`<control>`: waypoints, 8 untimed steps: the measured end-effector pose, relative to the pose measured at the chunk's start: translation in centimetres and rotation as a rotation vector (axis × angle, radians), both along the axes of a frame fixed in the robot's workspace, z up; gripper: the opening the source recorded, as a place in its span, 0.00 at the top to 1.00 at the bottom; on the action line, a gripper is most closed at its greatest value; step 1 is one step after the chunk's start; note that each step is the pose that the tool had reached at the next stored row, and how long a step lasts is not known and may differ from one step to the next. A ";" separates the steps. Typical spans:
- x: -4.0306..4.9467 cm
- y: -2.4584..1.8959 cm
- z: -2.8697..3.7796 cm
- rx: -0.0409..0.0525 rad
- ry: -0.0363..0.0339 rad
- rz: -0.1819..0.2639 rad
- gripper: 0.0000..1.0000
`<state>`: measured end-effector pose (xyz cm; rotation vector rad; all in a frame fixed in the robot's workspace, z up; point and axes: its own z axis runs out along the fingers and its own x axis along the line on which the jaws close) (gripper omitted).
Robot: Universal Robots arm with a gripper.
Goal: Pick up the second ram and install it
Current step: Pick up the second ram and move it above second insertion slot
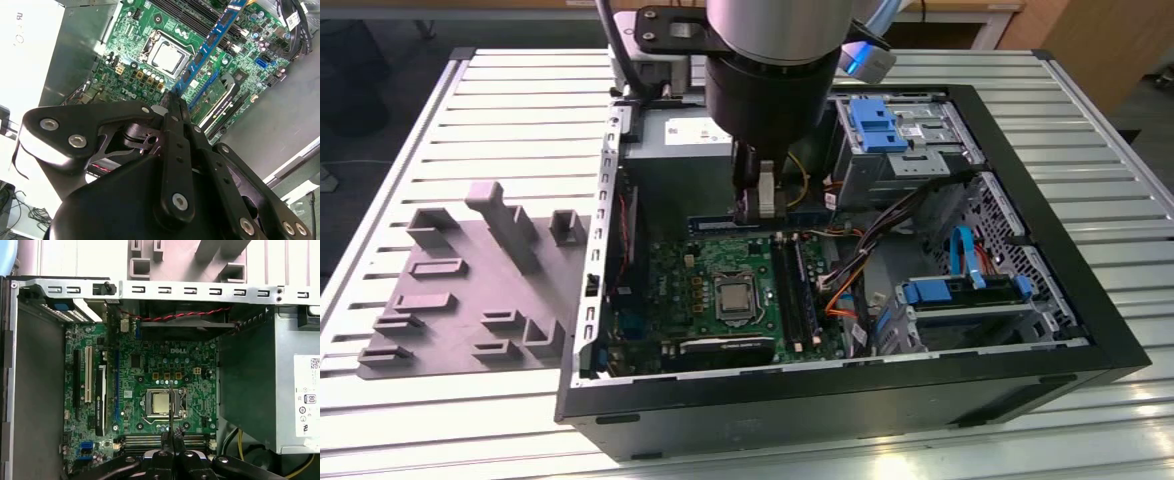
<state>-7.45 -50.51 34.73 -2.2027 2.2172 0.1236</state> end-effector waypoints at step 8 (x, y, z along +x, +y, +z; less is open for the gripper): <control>0.04 0.00 -0.52 0.0000 0.0000 0.000 0.89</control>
